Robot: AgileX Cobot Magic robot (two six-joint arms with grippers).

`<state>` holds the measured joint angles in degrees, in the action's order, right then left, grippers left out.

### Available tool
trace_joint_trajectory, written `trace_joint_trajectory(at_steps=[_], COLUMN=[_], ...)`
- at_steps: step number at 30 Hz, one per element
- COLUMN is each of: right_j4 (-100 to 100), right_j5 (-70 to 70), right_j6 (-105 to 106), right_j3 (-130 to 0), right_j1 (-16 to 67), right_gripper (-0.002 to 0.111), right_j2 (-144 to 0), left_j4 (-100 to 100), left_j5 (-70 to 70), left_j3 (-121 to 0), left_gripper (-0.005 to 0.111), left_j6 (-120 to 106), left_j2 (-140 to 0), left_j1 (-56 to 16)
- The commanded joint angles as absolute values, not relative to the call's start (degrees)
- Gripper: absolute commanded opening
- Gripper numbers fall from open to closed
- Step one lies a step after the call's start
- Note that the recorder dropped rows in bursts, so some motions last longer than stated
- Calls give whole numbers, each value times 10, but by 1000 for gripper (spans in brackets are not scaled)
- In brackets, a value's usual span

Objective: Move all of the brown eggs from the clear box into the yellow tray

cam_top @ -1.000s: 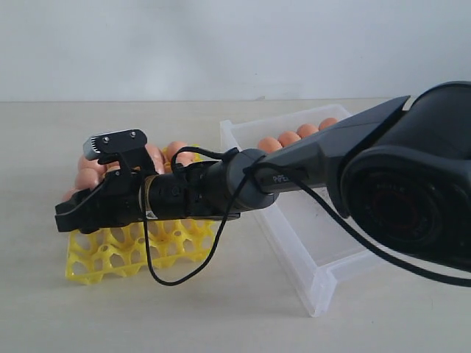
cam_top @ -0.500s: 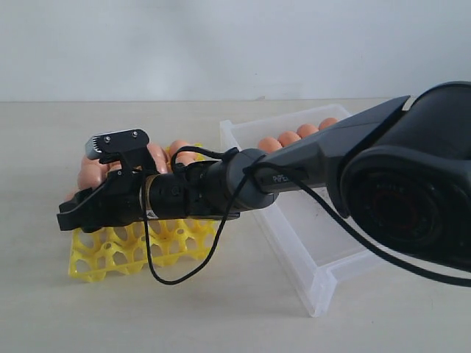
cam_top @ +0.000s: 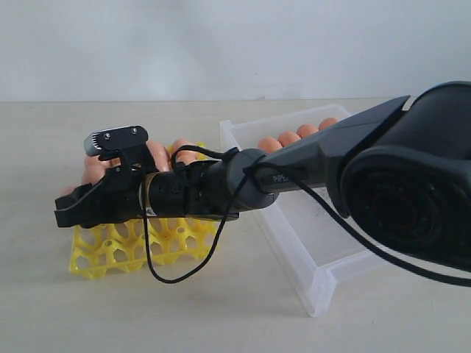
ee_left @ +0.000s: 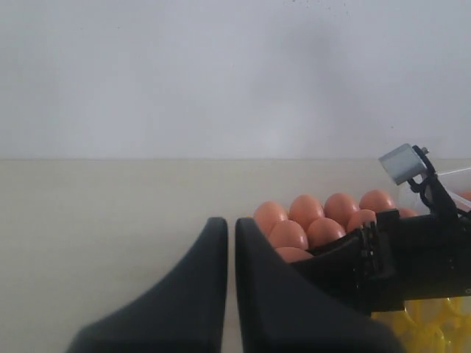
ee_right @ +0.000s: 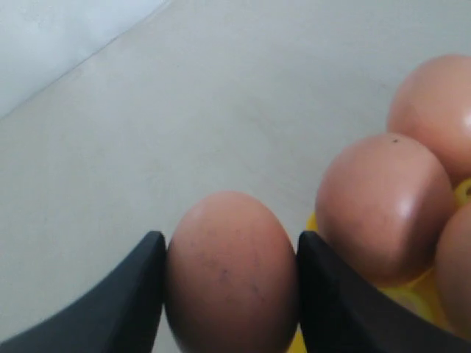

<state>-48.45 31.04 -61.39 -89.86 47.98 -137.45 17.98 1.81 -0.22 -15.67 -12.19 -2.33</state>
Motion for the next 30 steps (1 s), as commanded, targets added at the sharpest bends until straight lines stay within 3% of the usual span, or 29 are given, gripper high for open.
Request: trace_joint_trajectory(at_steps=[1,6,12,30], right_j4=[-492,-634,-999,-999], right_j5=[291,204,202,214], right_j6=[-593,-695,-1072,-1199], right_j3=[-899,-899,-899,-897], right_j1=[479,479,479,475], right_gripper=[0,0,0,0], right_j2=[-1342,-1299,-1272,-1274], left_j4=[183,183,183,183], left_j5=[26,26,26,26], left_j3=[0,0,0,0], left_gripper=[4,4,4,4], left_j6=[-160,-160,-160,-160], left_j2=[-124,-124,-124,-124], left_j1=[-27,-32,-33,-33])
